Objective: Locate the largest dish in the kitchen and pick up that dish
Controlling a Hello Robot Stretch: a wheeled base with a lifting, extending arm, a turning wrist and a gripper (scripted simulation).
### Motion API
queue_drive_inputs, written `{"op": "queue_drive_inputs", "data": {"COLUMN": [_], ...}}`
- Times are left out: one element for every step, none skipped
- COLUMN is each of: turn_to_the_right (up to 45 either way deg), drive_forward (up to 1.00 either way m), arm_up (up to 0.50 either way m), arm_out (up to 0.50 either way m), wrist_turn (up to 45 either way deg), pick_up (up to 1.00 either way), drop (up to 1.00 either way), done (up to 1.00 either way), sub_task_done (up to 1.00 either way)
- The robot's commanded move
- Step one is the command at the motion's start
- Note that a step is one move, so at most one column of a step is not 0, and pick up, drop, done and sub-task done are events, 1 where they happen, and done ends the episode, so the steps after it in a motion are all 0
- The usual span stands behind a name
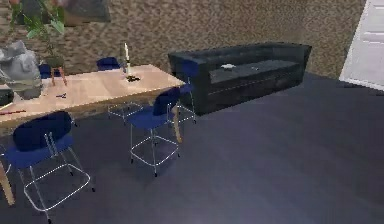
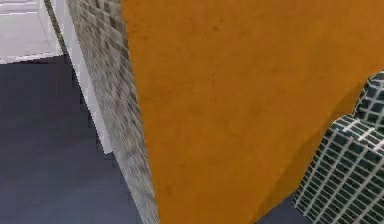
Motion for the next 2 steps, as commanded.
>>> {"op": "queue_drive_inputs", "data": {"turn_to_the_right": [0.0,45.0], "drive_forward": [0.25,0.00], "arm_up": [0.00,0.00], "arm_out": [0.00,0.00], "wrist_turn": [0.0,0.0], "pick_up": [0.00,0.00], "drop": [0.00,0.00], "done": [0.00,0.00], "sub_task_done": [0.00,0.00]}}
